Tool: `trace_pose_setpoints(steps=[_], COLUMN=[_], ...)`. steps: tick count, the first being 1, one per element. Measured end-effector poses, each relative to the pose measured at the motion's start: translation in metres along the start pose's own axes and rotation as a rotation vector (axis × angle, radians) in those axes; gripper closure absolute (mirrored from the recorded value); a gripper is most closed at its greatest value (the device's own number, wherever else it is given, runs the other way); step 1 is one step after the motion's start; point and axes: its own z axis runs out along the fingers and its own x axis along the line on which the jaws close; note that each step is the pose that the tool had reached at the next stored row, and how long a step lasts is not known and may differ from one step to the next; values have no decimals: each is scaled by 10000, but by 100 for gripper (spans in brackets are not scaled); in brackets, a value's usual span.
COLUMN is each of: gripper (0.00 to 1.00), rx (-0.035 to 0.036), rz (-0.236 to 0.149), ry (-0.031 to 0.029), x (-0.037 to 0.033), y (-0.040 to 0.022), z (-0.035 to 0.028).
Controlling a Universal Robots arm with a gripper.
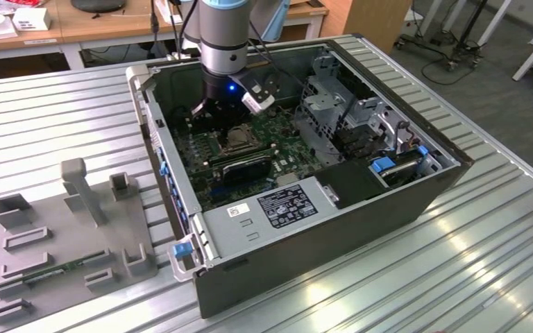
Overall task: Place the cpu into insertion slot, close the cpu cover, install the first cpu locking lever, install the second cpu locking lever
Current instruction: 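Close the cpu cover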
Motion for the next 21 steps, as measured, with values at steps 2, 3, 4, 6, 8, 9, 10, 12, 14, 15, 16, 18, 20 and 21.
trace_pose_setpoints(steps=[2, 3, 4, 6, 8, 9, 10, 12, 14, 15, 16, 18, 20, 21], gripper=[89, 89, 89, 89, 89, 89, 89, 89, 89, 89, 89, 89, 89, 89], rx=[-8, 0, 9, 6, 7, 7, 7, 9, 7, 8, 8, 8, 8, 8], rz=[0, 0, 0, 0, 0, 0, -1, 0, 0, 0, 0, 0, 0, -1], ry=[-6, 0, 7, 5, 6, 6, 7, 7, 6, 6, 7, 6, 6, 5], x=[-1, 0, 1, 1, 1, 2, 2, 2, 2, 3, 3, 3, 4, 3], y=[2, 0, -1, -1, -1, -1, -1, -1, -1, -1, -1, -1, -1, -1], z=[-13, -23, -32, -45, -63, -73, -84, -112, -145, -163, -184, -226, -272, -285])
